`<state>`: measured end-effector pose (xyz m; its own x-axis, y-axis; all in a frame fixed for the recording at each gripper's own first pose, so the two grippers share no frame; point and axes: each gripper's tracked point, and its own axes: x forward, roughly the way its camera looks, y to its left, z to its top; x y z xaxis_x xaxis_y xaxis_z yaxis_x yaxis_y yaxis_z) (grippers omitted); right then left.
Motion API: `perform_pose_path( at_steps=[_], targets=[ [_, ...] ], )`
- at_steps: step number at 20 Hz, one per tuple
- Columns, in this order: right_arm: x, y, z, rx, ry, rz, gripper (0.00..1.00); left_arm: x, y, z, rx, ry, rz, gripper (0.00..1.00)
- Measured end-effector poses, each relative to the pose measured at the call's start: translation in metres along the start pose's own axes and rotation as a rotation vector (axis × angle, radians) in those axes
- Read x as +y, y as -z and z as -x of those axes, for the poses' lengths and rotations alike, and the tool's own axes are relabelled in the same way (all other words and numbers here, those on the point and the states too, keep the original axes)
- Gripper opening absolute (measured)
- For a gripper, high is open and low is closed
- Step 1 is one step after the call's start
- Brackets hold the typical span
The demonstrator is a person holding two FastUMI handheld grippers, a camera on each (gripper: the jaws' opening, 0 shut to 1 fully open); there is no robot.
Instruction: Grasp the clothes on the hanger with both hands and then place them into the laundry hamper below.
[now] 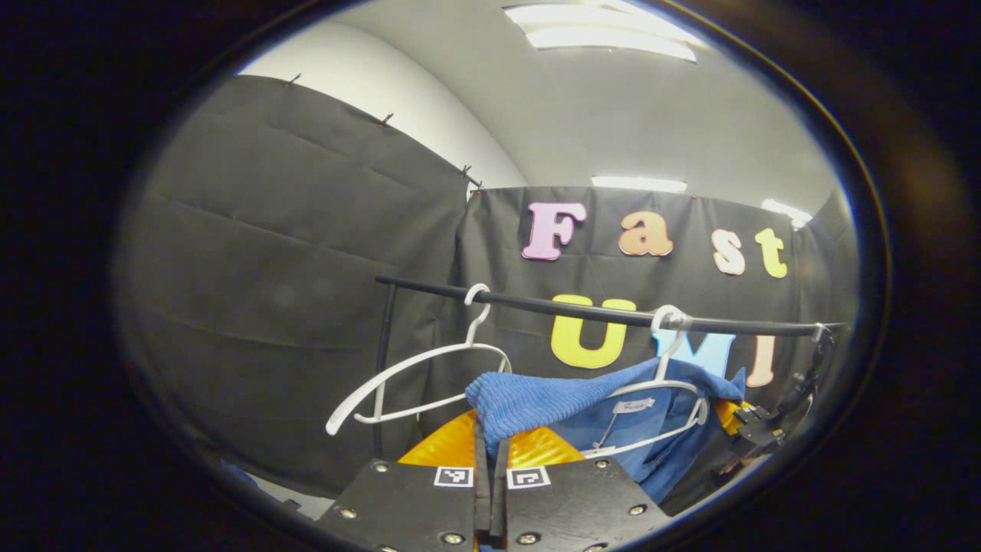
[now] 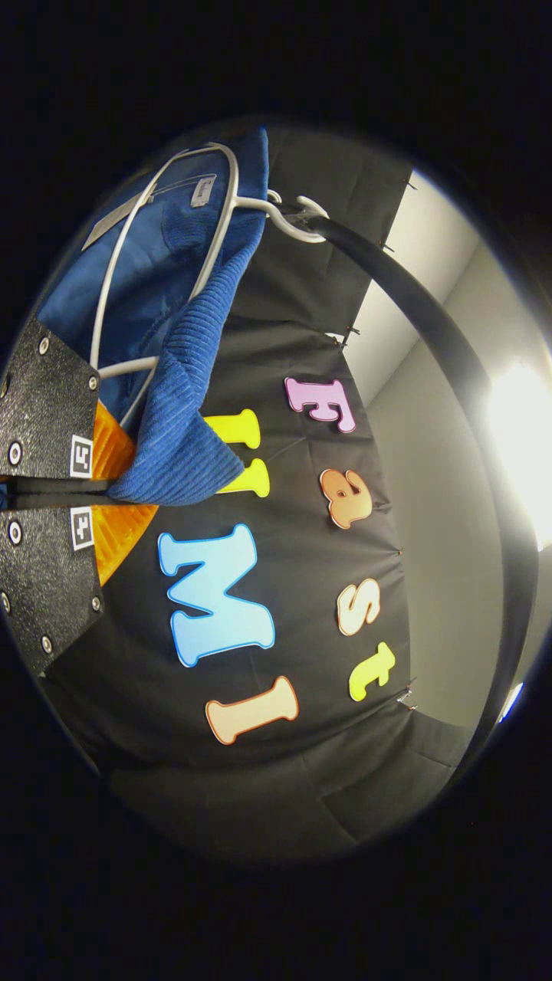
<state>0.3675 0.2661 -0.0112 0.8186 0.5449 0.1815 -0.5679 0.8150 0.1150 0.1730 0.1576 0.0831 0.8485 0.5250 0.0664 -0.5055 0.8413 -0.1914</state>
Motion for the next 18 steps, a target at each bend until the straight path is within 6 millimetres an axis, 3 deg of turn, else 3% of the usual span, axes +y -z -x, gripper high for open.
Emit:
perform_pose_path(
  at_steps=[8, 12, 15, 18],
  targets=[
    [0.007, 0.008, -0.007, -0.008, -0.034, 0.011, 0.00, 0.016, -0.007, -0.021, 0.028, 0.017, -0.057, 0.01],
    [0.010, 0.008, -0.005, -0.002, -0.053, 0.044, 0.00, 0.020, -0.009, -0.019, 0.029, 0.033, -0.034, 0.01],
    [0.017, 0.010, -0.013, -0.010, -0.076, 0.027, 0.00, 0.030, -0.006, -0.032, 0.034, 0.012, 0.001, 0.00],
    [0.022, 0.015, -0.008, 0.009, -0.085, 0.051, 0.00, 0.037, 0.000, -0.027, 0.043, 0.022, 0.054, 0.01]
  ],
)
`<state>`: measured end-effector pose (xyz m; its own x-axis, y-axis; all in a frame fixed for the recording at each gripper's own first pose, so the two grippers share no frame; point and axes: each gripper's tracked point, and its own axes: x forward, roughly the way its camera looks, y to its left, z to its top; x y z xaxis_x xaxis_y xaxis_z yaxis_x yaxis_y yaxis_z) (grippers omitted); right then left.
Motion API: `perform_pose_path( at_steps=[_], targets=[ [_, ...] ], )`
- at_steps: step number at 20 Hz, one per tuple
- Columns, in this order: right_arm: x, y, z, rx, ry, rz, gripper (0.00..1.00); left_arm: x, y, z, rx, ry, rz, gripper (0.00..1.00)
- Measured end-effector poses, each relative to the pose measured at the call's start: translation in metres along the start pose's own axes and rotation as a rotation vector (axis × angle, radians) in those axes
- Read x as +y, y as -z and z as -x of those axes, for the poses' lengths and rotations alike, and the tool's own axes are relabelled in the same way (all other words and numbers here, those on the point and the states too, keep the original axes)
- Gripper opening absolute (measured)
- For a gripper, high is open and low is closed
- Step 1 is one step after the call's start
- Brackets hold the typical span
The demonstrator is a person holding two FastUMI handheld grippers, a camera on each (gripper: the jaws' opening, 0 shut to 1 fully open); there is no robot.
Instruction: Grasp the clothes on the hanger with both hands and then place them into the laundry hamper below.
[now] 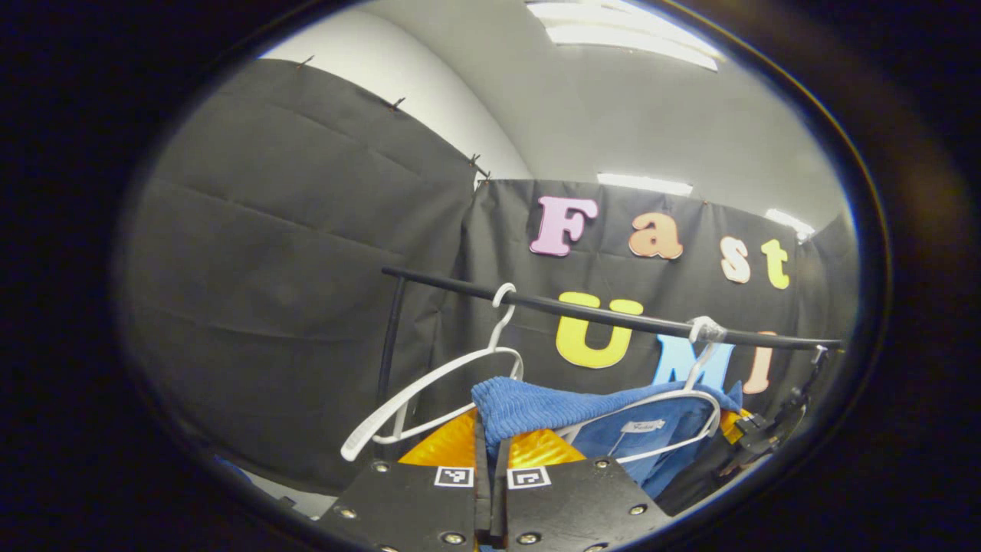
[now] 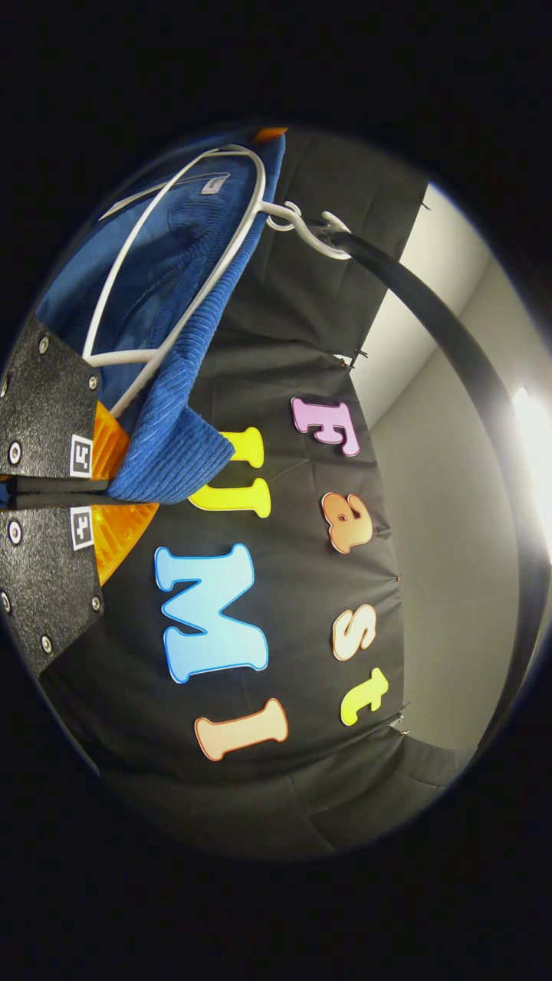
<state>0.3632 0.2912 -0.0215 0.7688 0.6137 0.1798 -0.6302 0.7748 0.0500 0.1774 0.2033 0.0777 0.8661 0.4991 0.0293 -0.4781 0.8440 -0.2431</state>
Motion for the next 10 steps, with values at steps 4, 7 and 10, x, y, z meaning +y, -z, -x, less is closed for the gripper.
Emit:
perform_pose_path(
  at_steps=[4, 7, 10],
  targets=[
    [0.000, -0.001, -0.001, -0.004, 0.000, 0.016, 0.00, 0.002, -0.002, -0.005, 0.009, 0.025, -0.080, 0.01],
    [0.001, -0.003, 0.004, 0.002, 0.001, 0.021, 0.00, 0.011, 0.007, -0.012, 0.032, 0.061, -0.116, 0.01],
    [-0.002, -0.006, 0.001, -0.029, 0.011, 0.049, 0.00, 0.013, 0.018, -0.022, 0.059, 0.067, -0.186, 0.01]
  ],
)
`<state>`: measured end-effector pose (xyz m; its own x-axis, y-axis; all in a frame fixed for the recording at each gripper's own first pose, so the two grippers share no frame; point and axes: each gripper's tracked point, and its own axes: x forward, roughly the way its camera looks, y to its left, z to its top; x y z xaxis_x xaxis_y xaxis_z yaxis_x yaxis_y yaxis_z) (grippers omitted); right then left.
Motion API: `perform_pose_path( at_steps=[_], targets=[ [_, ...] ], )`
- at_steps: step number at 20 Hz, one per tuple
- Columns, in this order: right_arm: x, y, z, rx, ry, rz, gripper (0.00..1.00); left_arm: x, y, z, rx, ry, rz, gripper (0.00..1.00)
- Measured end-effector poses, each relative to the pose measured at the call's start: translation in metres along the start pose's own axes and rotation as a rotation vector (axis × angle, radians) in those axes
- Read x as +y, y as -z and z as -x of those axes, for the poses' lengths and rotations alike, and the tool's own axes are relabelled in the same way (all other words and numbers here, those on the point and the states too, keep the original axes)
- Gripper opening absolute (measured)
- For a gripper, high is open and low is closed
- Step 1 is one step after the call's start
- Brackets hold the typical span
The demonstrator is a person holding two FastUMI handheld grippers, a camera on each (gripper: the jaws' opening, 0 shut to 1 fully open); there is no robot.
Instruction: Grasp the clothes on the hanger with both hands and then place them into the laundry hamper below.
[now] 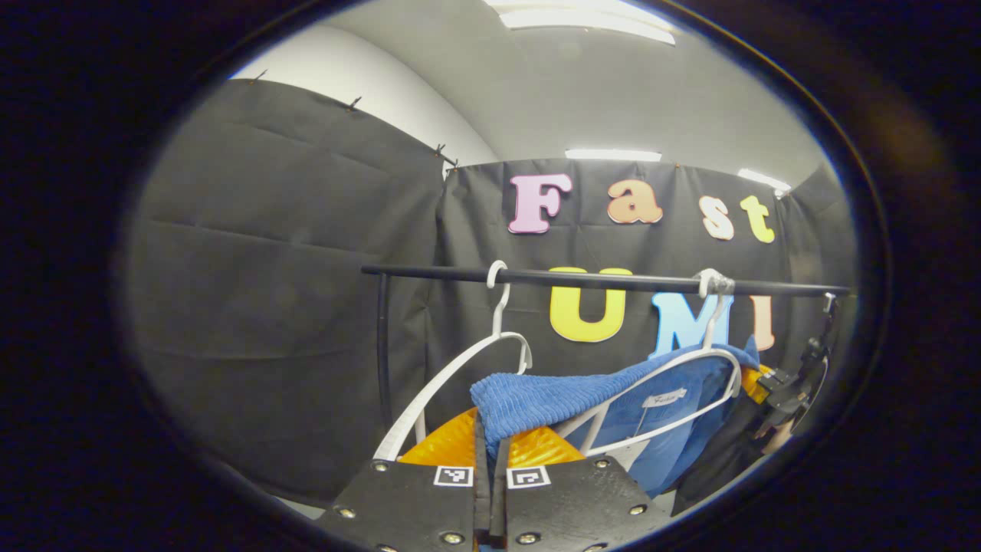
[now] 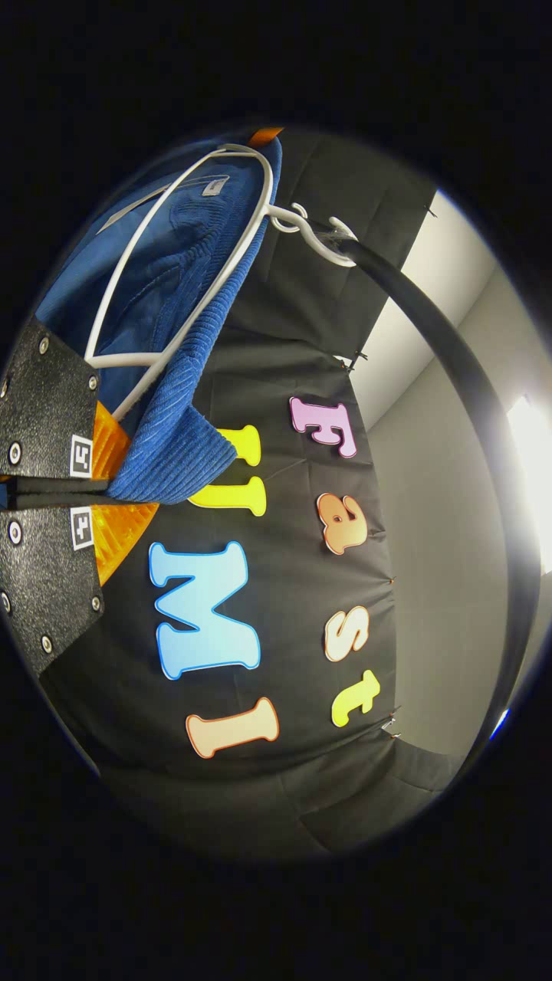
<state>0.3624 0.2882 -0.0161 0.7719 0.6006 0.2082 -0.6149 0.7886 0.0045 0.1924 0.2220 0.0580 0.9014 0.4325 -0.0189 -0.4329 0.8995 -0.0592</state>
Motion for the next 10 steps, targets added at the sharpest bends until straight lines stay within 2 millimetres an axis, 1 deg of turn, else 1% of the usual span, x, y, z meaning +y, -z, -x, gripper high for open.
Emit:
perform_pose_path(
  at_steps=[2, 4, 5, 10],
  targets=[
    [0.003, 0.004, 0.000, 0.010, -0.013, 0.005, 0.00, 0.004, 0.010, -0.007, 0.037, 0.007, -0.022, 0.00],
    [0.000, 0.006, 0.000, 0.005, -0.016, -0.001, 0.00, 0.001, 0.027, -0.008, 0.072, 0.038, 0.038, 0.01],
    [0.000, 0.006, 0.002, 0.000, -0.012, 0.008, 0.00, 0.001, 0.031, -0.009, 0.066, 0.057, 0.055, 0.01],
    [-0.002, 0.004, 0.000, -0.018, -0.003, 0.056, 0.00, 0.000, 0.034, -0.006, 0.005, 0.095, 0.082, 0.01]
  ],
)
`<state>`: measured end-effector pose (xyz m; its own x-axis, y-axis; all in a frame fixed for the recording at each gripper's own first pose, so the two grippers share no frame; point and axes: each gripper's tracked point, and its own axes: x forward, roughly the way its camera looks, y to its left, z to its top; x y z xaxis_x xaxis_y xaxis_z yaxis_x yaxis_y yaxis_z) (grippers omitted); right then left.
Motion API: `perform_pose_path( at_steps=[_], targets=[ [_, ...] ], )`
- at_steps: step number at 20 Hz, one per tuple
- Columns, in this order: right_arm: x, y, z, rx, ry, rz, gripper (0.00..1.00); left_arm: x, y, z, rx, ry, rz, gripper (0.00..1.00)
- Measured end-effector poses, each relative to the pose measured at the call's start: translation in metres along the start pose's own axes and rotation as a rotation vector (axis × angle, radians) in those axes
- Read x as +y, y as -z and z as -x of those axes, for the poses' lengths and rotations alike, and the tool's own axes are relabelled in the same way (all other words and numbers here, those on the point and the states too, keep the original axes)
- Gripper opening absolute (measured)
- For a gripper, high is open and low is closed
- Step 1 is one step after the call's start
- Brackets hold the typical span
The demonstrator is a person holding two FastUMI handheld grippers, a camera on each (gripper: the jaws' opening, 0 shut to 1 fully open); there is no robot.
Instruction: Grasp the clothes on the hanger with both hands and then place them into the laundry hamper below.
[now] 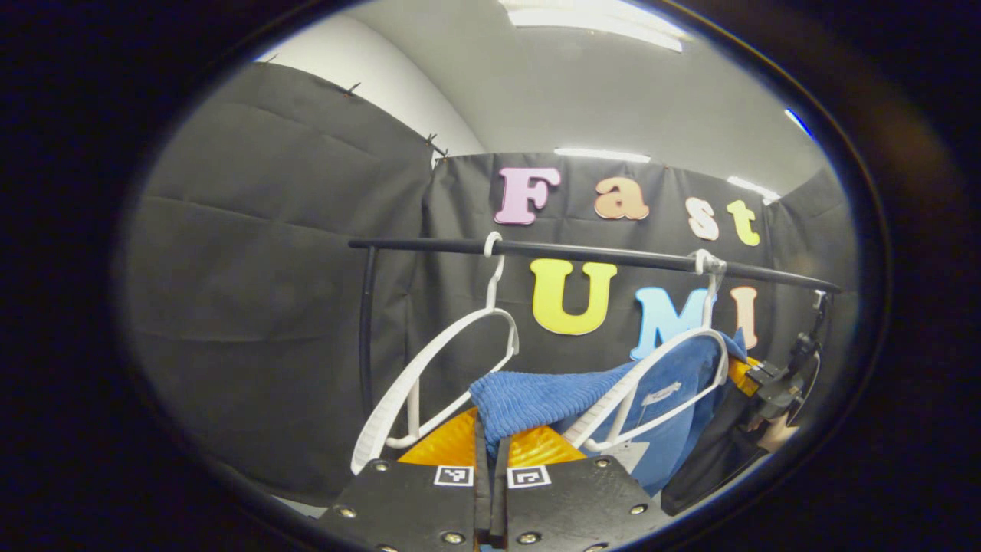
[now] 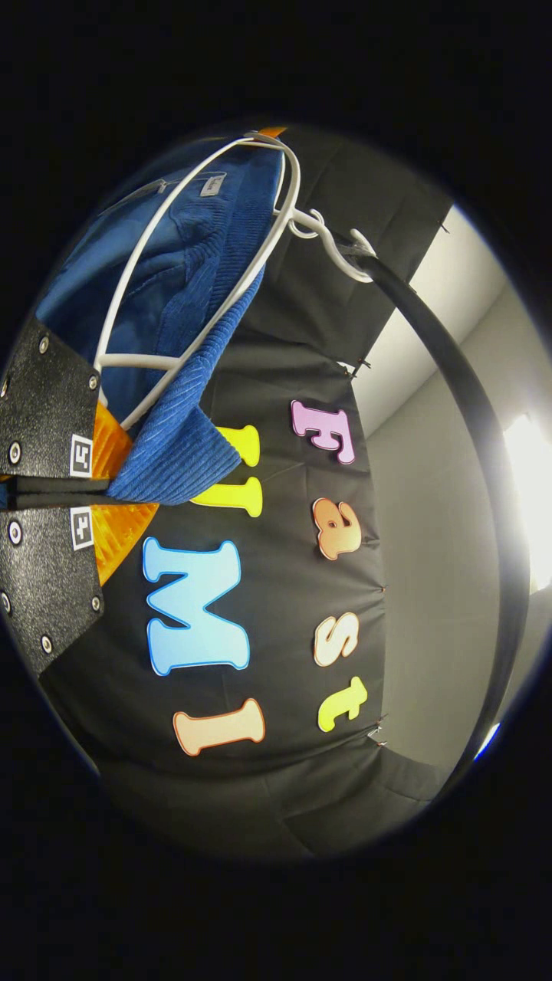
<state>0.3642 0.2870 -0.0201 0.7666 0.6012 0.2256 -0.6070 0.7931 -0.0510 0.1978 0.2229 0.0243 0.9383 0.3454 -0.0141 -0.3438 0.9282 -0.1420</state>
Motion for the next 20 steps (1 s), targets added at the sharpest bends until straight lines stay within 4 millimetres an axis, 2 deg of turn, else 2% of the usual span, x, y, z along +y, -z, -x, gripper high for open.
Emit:
perform_pose_path(
  at_steps=[4, 7, 10, 14, 18, 20],
  targets=[
    [-0.001, -0.013, -0.003, -0.034, 0.005, 0.000, 0.00, 0.003, -0.009, -0.004, -0.019, 0.015, -0.024, 0.01],
    [0.003, -0.008, -0.006, -0.043, -0.008, 0.042, 0.00, 0.009, -0.012, -0.014, -0.043, 0.050, 0.002, 0.01],
    [0.005, -0.004, -0.006, -0.045, -0.025, 0.062, 0.00, 0.012, 0.000, -0.017, -0.057, 0.079, 0.084, 0.01],
    [0.007, -0.002, -0.007, -0.042, -0.027, 0.084, 0.00, 0.010, 0.023, -0.015, -0.047, 0.075, 0.023, 0.01],
    [0.006, -0.002, -0.007, -0.051, -0.017, 0.088, 0.00, 0.008, 0.044, -0.008, -0.018, 0.043, 0.034, 0.01],
    [0.004, 0.000, -0.008, -0.043, -0.007, 0.106, 0.00, 0.002, 0.053, -0.006, -0.010, 0.017, 0.018, 0.01]
  ],
)
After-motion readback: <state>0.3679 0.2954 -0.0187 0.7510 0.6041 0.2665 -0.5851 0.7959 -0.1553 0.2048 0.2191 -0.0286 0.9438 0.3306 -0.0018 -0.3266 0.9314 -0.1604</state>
